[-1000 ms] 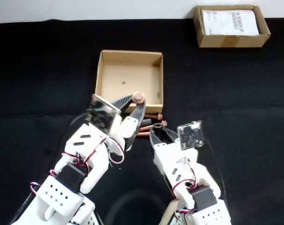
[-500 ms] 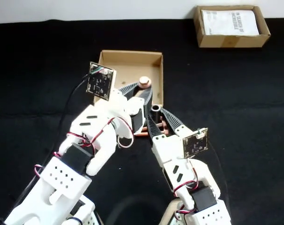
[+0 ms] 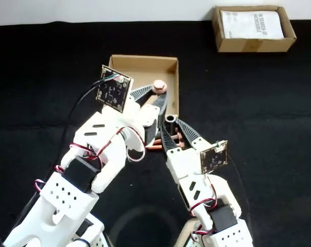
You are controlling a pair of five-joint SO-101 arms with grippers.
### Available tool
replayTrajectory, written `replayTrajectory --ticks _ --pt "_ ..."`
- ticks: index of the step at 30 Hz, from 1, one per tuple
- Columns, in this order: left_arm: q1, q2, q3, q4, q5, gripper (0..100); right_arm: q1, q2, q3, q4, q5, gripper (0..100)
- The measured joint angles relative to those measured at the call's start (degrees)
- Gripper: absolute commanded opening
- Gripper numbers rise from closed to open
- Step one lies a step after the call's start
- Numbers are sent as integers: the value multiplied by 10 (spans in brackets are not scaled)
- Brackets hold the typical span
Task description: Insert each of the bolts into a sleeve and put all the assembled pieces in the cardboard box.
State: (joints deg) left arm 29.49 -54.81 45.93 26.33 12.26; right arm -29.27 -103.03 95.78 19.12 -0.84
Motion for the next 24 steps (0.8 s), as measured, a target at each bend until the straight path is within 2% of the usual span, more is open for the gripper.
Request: replayTrajectory --ticks 5,14,24 --pt "27 0 0 0 0 9 0 0 0 -1 12 6" --pt "25 0 1 0 -1 9 0 0 0 -14 50 6" --pt "33 -1 120 -13 3 10 -1 1 0 -13 50 6"
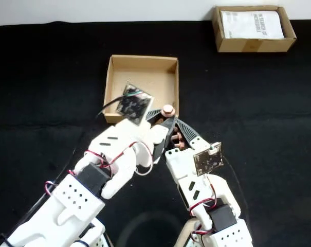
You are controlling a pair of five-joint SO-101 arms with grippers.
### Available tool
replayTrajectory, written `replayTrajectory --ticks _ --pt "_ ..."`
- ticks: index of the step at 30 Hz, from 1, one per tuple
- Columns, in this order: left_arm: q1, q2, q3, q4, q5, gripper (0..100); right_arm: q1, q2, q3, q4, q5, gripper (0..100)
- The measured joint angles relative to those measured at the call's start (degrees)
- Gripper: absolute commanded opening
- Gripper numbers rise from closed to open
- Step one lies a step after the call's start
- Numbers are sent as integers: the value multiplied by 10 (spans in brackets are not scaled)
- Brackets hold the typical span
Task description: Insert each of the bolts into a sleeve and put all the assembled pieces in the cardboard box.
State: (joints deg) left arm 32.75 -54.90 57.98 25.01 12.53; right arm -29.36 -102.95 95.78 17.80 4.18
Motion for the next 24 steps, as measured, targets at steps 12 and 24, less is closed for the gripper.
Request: replayTrajectory --ticks 12,24 --pt "-4 -1 -58 201 0 325 23 1 0 1 2 6" --pt "-74 -40 -372 626 -6 207 93 25 -21 0 2 6"
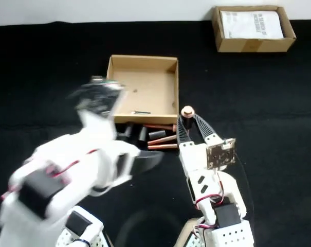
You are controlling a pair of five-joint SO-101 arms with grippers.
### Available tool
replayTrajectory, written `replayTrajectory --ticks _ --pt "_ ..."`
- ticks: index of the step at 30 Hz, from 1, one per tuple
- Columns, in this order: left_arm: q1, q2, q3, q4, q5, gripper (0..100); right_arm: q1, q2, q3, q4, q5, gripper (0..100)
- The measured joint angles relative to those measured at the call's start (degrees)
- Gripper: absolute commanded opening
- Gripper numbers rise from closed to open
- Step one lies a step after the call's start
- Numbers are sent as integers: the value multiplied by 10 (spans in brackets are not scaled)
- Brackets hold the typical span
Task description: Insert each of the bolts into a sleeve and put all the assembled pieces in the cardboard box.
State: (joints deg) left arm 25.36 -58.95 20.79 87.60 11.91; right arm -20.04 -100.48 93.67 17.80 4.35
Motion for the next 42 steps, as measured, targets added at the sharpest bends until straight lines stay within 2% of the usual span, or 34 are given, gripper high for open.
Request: replayTrajectory --ticks 4,5,10,15,21,26,31,39,42 --pt "-70 -61 -35 48 0 18 1 109 -91 0 0 6" --pt "-92 -77 -36 48 0 3 1 147 -122 0 0 6" --pt "-196 -165 16 50 0 18 0 371 -325 0 0 6" --pt "-320 -272 147 50 0 9 -7 575 -536 18 11 6" --pt "-506 -435 359 16 0 9 -55 762 -691 63 97 6" --pt "-615 -441 498 -83 0 9 -77 875 -724 64 248 6" --pt "-656 -447 625 -185 0 9 -87 931 -724 65 337 6" --pt "-641 -447 745 -286 0 9 -95 1028 -725 65 361 6" --pt "-638 -447 752 -315 0 9 -95 1068 -732 65 382 6"
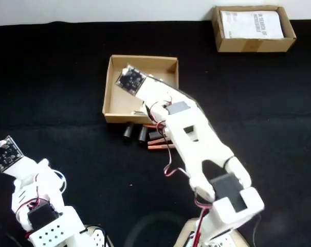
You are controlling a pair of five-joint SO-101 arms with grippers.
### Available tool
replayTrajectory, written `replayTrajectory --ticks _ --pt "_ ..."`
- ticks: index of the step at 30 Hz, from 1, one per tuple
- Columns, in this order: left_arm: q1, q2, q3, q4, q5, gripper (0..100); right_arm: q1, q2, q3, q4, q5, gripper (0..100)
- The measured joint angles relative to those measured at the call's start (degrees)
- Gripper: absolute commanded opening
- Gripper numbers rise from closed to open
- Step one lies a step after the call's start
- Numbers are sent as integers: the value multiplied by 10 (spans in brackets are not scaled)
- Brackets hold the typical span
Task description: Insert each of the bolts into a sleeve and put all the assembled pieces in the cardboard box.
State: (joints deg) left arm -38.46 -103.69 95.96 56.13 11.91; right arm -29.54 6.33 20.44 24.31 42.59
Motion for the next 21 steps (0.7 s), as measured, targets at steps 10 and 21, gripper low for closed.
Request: replayTrajectory --ticks 10,21 --pt "0 1 2 -10 0 9 -1 136 -86 -9 36 131" --pt "0 1 2 -10 0 9 -20 144 -108 24 25 165"
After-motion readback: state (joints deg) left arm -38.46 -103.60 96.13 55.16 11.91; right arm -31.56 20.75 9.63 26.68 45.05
